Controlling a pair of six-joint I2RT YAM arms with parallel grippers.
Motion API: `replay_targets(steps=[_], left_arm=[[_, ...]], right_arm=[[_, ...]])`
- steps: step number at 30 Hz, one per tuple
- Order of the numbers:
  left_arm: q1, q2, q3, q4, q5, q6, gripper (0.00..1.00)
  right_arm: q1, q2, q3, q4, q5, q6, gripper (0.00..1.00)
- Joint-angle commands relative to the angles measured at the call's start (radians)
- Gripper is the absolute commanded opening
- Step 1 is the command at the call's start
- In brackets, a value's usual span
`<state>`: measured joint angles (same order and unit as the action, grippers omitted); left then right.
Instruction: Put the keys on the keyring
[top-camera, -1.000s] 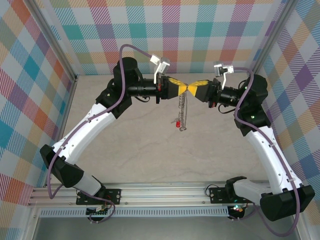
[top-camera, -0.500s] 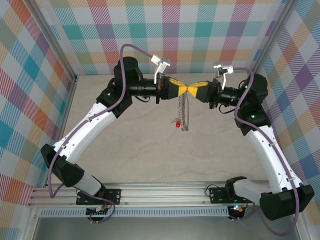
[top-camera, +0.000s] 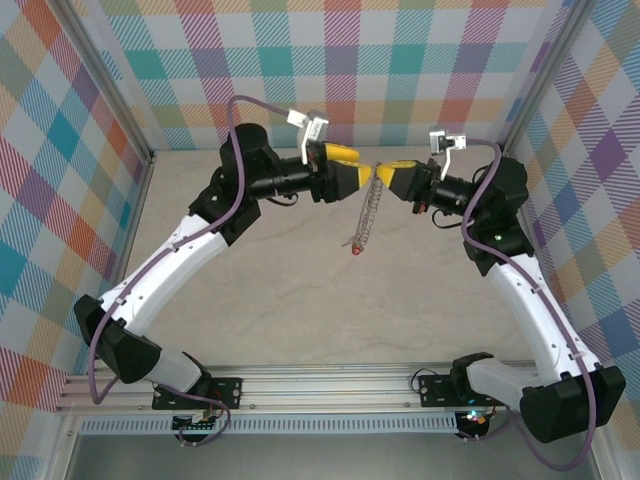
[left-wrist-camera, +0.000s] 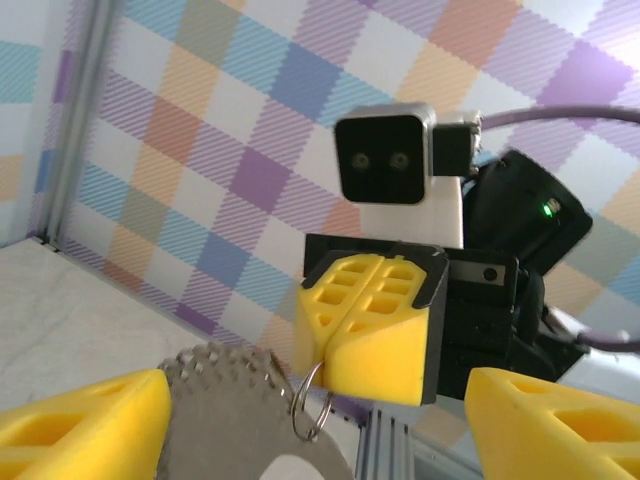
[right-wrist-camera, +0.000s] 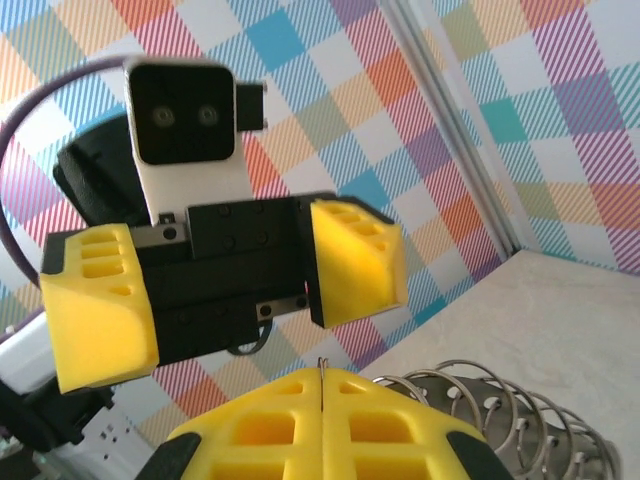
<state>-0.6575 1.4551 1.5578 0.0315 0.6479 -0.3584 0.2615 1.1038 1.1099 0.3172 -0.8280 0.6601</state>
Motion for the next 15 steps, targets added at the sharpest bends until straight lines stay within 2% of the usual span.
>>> replay_targets(steps=[1,4,10,15], left_arm=[[0.007,-0.057,-0.057,0.152,-0.085,-0.109,0.78],[0.007,-0.061,-0.099,0.241,-0.087,-0.178,0.73],[0.007,-0.011,-0.122,0.393,-0.033,-0.297,0.47],[0.006,0.014,-0.126,0.482,-0.001,-0.343,0.42]], right_arm=[[0.0,-0.036,-0.02,0.215,0.082,0.082,0.0],[0.001,-0.028,-0.028,0.304,0.121,0.143,0.0],[0.002,0.018,-0.024,0.477,0.14,0.261,0.0],[0.004,0.063,-0.009,0.56,0.126,0.33,0.0]])
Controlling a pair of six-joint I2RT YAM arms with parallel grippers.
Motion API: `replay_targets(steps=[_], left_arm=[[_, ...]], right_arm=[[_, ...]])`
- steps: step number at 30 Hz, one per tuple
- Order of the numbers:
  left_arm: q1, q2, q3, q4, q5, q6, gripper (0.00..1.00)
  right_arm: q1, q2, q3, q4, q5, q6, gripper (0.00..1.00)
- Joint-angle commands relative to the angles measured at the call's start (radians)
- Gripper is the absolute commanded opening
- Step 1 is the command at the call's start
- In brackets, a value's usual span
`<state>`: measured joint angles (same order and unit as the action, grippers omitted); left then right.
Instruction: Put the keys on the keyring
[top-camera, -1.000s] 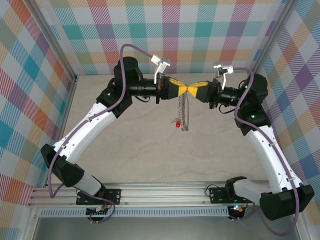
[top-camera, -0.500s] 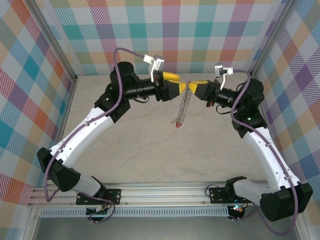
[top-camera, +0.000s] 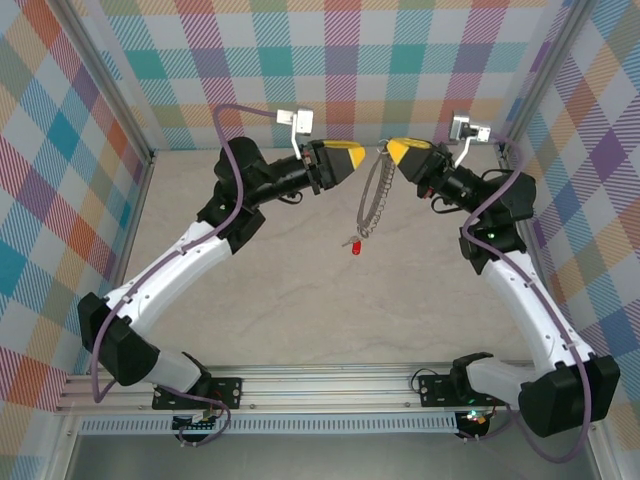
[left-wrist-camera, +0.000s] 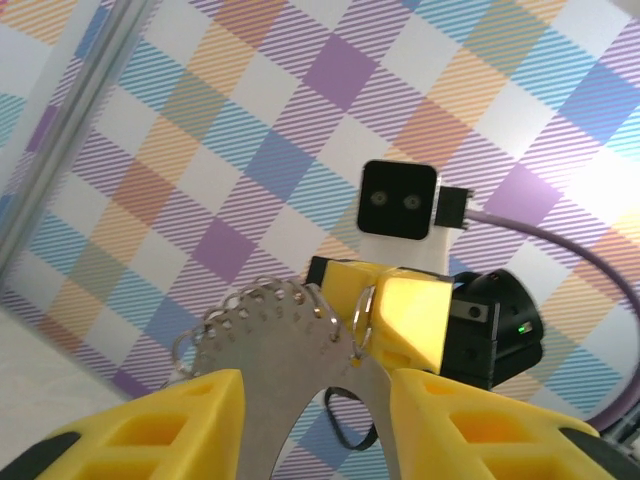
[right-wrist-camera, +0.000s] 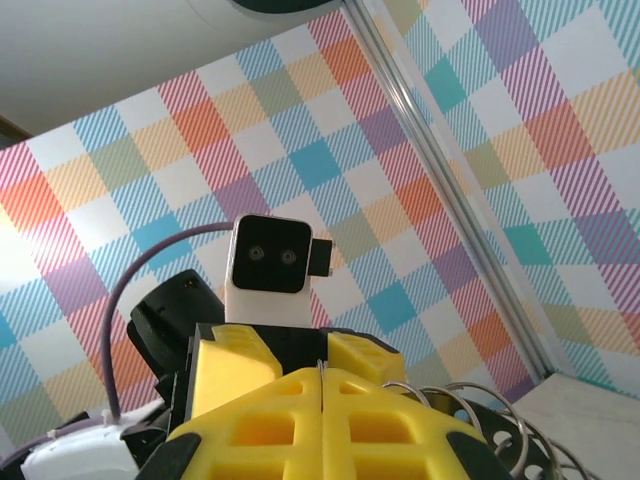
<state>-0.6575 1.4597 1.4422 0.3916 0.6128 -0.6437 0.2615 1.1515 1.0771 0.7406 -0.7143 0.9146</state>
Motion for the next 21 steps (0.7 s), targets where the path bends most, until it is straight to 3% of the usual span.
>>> replay_targets(steps=[1,21], left_arm=[[0.004,0.01,-0.011,0.131,0.036,-0.061,0.42],[-0.011,0.057,0.032,0.158,0.054,-0.068,0.39]], right_arm=[[0.004,0.019,0.025,0.141,0.013,0.079,0.0],[0.04,0.05,0.026,0.19,0.008,0.124,0.0]])
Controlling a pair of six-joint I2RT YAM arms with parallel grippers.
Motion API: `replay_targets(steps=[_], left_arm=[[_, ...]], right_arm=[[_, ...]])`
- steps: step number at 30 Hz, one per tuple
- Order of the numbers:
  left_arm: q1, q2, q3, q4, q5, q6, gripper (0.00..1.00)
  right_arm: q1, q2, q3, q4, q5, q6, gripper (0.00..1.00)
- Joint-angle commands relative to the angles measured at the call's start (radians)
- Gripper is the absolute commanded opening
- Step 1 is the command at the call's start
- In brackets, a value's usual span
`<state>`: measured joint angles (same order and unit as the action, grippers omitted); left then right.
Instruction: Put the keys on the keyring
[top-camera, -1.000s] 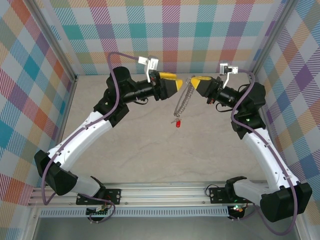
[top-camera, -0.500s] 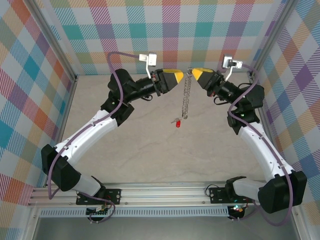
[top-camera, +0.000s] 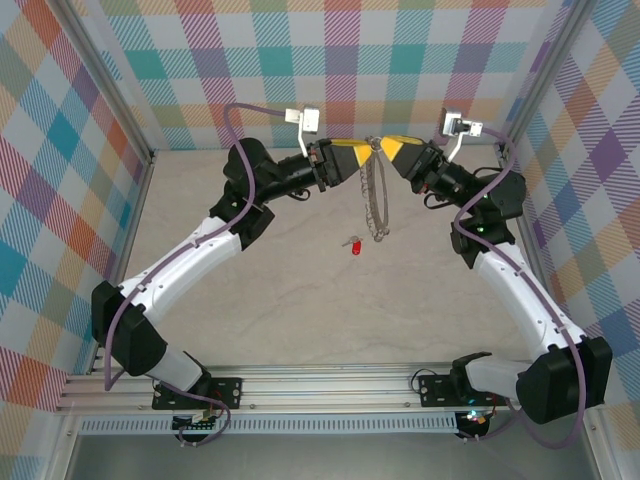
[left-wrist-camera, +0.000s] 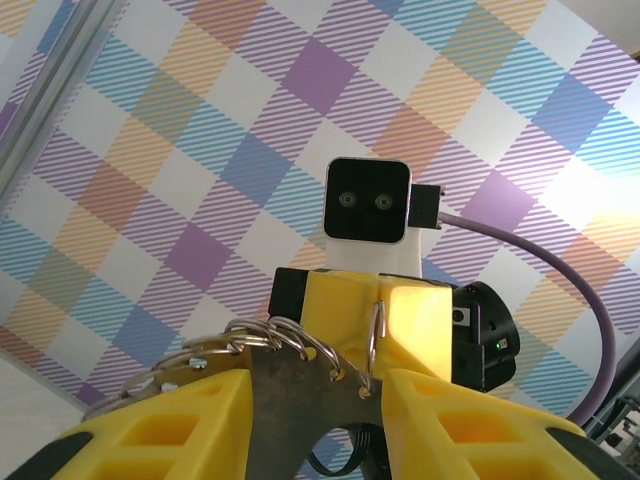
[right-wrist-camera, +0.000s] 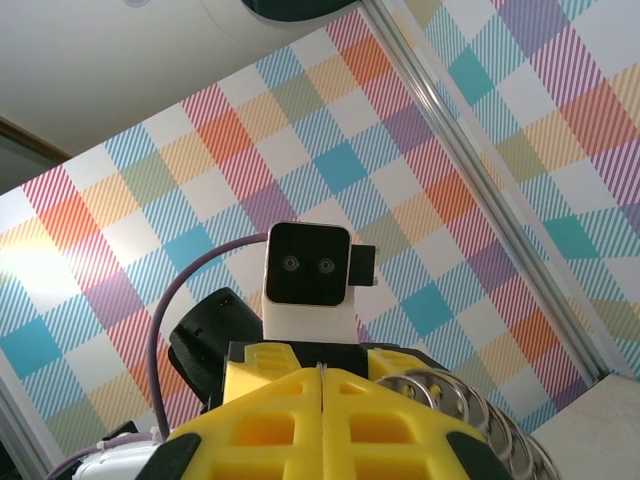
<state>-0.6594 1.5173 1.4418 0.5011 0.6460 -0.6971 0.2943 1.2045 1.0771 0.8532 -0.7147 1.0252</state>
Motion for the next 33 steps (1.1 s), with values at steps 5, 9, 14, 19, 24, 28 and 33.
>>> replay_targets(steps=[5,9,14,19,24,28,33], left_arm=[[-0.014,0.0,0.038,0.05,0.018,-0.011,0.4],[-0.017,0.001,0.043,0.05,0.017,-0.008,0.41],[-0.022,0.004,0.051,0.047,0.02,-0.004,0.4],[-0.027,0.006,0.055,0.045,0.02,0.002,0.36],[-0.031,0.009,0.063,0.036,0.024,0.01,0.3],[-0.034,0.009,0.065,0.036,0.021,0.013,0.25],[-0.035,0.008,0.069,0.028,0.02,0.02,0.1]], right_arm=[[0.013,-0.002,0.023,0.077,0.008,0.013,0.0],[0.014,-0.003,0.02,0.075,0.006,0.013,0.0],[0.016,-0.003,0.017,0.069,0.003,0.01,0.0],[0.019,-0.002,0.015,0.068,0.004,0.01,0.0],[0.021,0.001,0.015,0.067,0.002,0.01,0.0],[0.026,0.004,0.015,0.06,0.0,0.006,0.0],[0.027,0.003,0.009,0.051,0.002,-0.003,0.0]])
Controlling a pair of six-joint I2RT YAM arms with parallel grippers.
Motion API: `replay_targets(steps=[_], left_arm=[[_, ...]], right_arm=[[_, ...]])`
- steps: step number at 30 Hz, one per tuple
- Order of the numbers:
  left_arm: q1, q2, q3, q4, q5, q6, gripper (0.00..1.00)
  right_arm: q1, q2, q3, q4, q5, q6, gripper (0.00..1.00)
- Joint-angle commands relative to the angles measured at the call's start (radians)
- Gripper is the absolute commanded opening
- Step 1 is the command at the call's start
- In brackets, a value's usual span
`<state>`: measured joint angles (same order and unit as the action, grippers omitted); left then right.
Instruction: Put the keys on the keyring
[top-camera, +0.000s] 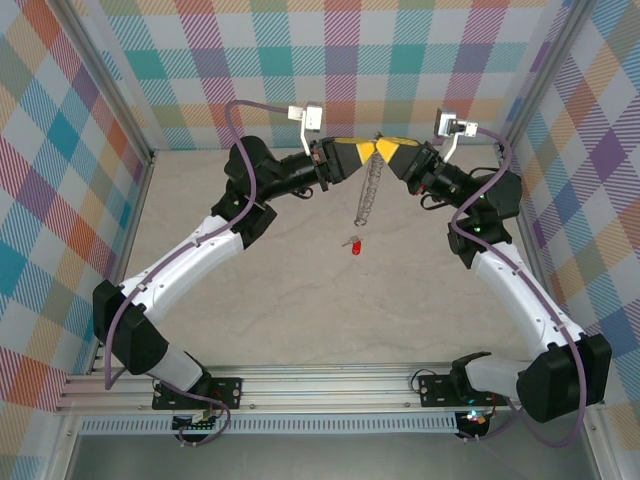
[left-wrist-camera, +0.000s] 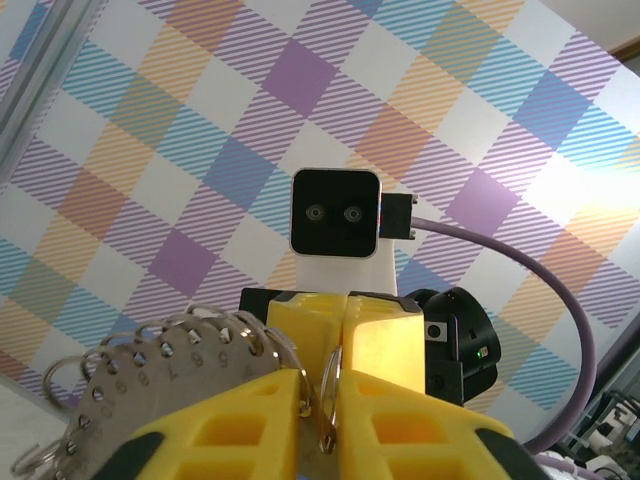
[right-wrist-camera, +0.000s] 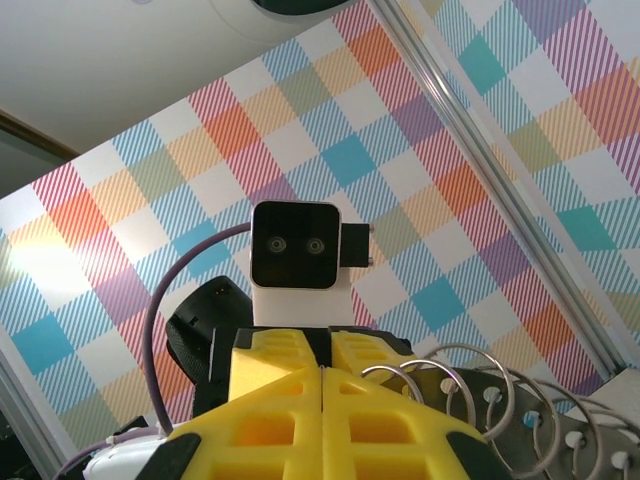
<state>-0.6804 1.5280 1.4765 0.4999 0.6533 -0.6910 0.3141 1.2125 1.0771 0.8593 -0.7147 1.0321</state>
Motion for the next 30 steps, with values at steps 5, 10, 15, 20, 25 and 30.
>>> replay_targets(steps=[5,10,15,20,25,30], left_arm=[[-0.013,-0.006,0.034,-0.012,0.021,0.048,0.0],[-0.01,-0.032,0.052,-0.148,0.052,0.163,0.0],[-0.002,-0.047,0.122,-0.348,0.113,0.324,0.0],[0.008,-0.04,0.179,-0.48,0.151,0.414,0.0],[0.012,-0.022,0.224,-0.544,0.189,0.45,0.0],[0.012,-0.013,0.238,-0.556,0.204,0.453,0.0]], right_arm=[[0.001,-0.014,0.025,-0.055,0.003,-0.057,0.07],[-0.063,-0.066,0.045,-0.22,-0.018,-0.122,0.31],[-0.096,-0.112,0.099,-0.469,-0.13,-0.243,0.37],[-0.094,-0.147,0.141,-0.655,-0.224,-0.363,0.4],[-0.095,-0.15,0.161,-0.718,-0.29,-0.389,0.41],[-0.094,-0.141,0.152,-0.714,-0.303,-0.379,0.4]])
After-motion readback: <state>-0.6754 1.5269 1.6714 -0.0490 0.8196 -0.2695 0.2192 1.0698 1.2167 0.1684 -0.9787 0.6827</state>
